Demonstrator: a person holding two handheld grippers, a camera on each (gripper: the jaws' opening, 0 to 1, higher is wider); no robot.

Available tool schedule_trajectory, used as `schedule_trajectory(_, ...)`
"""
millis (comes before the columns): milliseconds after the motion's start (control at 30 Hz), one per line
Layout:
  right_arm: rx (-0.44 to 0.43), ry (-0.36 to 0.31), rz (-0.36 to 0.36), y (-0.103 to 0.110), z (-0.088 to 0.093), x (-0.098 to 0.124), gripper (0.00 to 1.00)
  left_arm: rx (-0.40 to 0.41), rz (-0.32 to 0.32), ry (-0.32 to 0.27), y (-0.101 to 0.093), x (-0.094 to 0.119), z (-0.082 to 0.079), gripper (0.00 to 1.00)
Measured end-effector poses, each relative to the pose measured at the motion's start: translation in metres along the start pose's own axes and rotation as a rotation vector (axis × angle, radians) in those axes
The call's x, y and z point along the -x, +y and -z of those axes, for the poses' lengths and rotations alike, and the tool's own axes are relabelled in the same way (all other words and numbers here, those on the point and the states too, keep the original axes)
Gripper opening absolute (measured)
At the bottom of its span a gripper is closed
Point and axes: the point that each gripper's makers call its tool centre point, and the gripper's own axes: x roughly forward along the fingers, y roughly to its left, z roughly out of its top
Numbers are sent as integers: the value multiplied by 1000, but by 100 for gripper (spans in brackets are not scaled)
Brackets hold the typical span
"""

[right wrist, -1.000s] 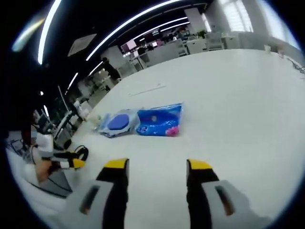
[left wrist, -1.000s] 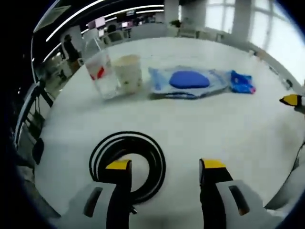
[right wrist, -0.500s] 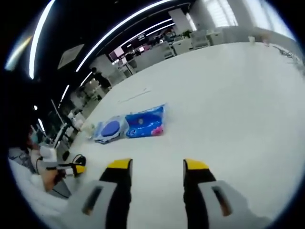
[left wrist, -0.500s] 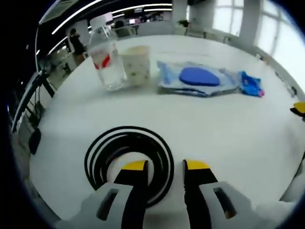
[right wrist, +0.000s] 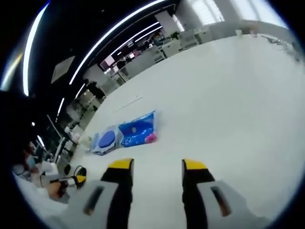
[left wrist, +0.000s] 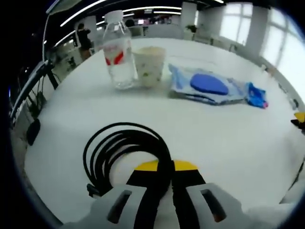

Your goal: Arrange the tabletop items into an orderly group along one side of the table until the central work area is clear of visible clutter.

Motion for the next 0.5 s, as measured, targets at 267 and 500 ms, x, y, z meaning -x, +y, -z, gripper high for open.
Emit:
schedule_trajectory(267, 43, -2, -42, 15, -9, -6, 37, 20, 68, -54, -18, 9, -22, 0)
schedule_trajectory(500, 39, 39, -44, 14, 2, -5, 37, 23, 113, -105, -40, 19, -35, 0)
